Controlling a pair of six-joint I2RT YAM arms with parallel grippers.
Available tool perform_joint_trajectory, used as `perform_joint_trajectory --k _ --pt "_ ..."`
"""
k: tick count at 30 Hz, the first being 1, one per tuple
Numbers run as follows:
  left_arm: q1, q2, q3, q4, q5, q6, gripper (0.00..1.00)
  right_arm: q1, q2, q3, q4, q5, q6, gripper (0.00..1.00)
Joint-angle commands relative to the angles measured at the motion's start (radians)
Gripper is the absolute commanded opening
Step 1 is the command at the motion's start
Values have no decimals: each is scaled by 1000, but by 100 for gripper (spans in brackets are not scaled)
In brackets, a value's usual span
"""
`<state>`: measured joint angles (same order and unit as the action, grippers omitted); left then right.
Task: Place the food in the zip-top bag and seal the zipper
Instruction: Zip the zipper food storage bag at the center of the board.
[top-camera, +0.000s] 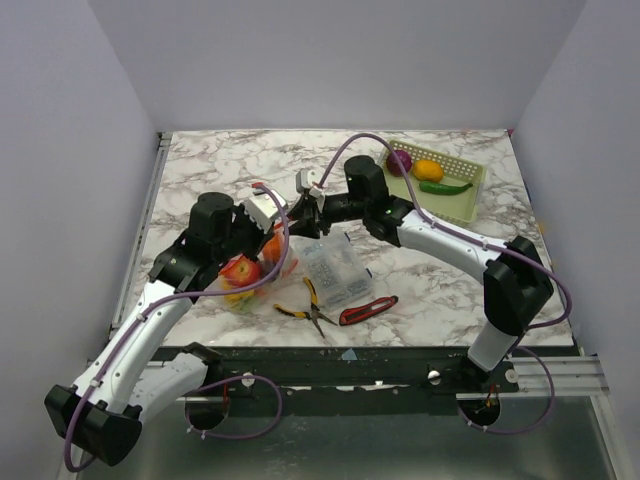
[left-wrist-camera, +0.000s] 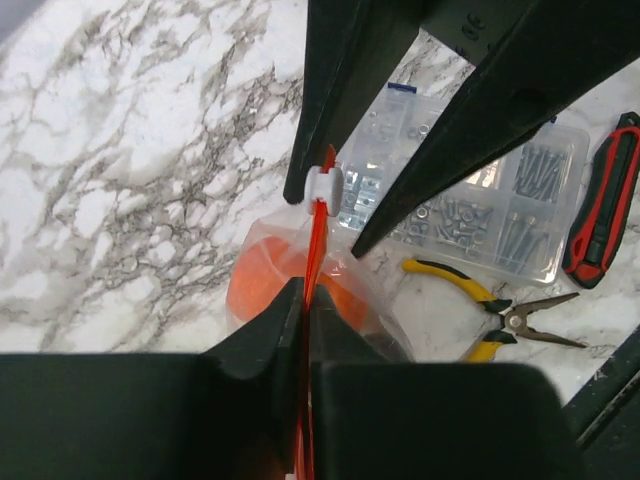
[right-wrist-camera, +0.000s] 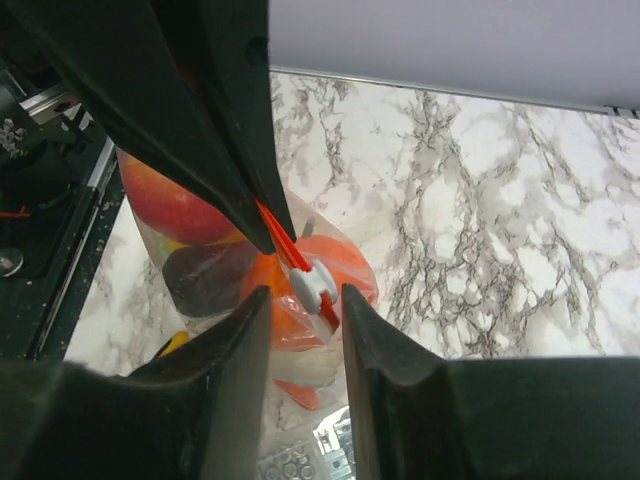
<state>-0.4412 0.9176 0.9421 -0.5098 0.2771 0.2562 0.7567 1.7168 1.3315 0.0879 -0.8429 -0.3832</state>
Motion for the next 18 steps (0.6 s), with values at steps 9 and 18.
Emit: perform_joint_trajectory --k 9,18 --pt "2 -144 -126 131 99 -95 0 -22 71 -175 630 -108 379 54" --pt "8 -173 -166 181 133 -106 0 -22 115 -167 718 -205 488 30"
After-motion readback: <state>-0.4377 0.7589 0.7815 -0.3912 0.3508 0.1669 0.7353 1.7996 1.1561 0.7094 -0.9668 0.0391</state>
